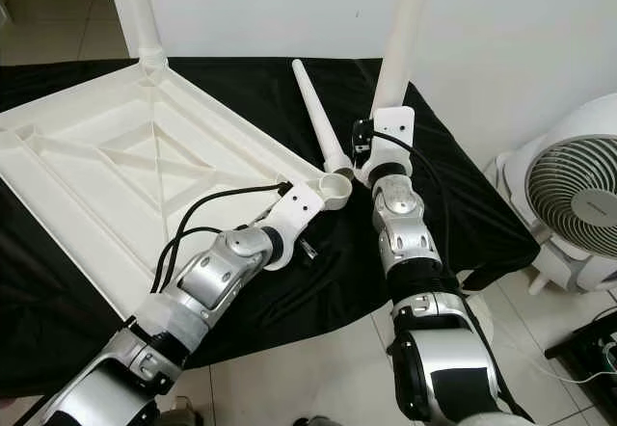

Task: Building children table

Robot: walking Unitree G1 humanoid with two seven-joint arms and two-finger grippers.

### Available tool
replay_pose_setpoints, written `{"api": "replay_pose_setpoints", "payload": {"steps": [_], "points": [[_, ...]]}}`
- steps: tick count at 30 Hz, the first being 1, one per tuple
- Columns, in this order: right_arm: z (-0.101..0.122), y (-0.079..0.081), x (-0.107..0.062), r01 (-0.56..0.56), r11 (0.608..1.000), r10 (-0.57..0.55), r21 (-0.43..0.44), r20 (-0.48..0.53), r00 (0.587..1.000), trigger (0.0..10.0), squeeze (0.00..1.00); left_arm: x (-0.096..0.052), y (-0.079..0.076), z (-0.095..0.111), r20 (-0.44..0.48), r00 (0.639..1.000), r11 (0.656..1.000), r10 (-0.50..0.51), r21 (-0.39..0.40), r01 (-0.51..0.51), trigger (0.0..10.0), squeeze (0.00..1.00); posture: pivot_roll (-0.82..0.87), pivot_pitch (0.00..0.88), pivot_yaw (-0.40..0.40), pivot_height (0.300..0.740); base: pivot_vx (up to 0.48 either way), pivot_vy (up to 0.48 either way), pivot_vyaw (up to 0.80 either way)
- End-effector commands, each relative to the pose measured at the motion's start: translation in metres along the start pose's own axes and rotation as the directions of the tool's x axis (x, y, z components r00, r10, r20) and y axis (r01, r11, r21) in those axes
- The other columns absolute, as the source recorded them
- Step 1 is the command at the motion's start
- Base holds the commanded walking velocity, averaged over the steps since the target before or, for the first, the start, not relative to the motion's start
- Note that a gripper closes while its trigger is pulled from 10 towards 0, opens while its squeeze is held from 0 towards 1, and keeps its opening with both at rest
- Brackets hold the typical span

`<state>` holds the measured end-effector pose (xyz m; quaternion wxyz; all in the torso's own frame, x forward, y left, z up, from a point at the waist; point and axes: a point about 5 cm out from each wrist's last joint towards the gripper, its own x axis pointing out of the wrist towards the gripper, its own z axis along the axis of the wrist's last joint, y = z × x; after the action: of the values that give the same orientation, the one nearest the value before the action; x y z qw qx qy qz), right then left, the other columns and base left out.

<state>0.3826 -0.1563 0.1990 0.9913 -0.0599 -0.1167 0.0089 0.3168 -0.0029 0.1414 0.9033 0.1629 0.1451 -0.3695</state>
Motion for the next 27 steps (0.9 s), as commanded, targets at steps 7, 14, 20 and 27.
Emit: {"api": "replay_pose_setpoints", "payload": {"steps": [7, 14, 20, 27], "points": [[0.001, -0.007, -0.001, 0.033, 0.999, -0.033, -0.004, 0.009, 0.999, 10.0, 0.0, 0.002, 0.003, -0.003, -0.011, 0.996, 0.996, 0.089, 0.022, -0.089, 0.0, 0.0, 0.1, 0.045, -0.055, 0.74, 0.0, 0.0, 0.0], [0.002, -0.006, -0.001, 0.033, 0.999, -0.033, -0.003, 0.013, 0.999, 10.0, 0.0, 0.002, 0.004, -0.001, -0.005, 0.996, 0.995, 0.087, 0.042, -0.087, 0.0, 0.0, 0.1, 0.032, -0.049, 0.74, 0.0, 0.0, 0.0], [0.002, -0.005, -0.001, 0.03, 1.0, -0.03, -0.006, 0.014, 0.999, 10.0, 0.0, 0.0, 0.007, -0.001, -0.005, 0.996, 0.994, 0.086, 0.072, -0.085, 2.2, 0.0, 0.1, 0.024, -0.049, 0.74, 0.0, 0.0, 0.0], [0.001, -0.005, -0.001, 0.028, 1.0, -0.028, -0.01, 0.013, 1.0, 10.0, 0.0, -0.01, 0.008, -0.009, -0.012, 0.999, 0.991, 0.049, 0.125, -0.047, 4.2, 0.0, 0.1, 0.018, -0.051, 0.74, 0.0, 0.0, 0.0]]}}
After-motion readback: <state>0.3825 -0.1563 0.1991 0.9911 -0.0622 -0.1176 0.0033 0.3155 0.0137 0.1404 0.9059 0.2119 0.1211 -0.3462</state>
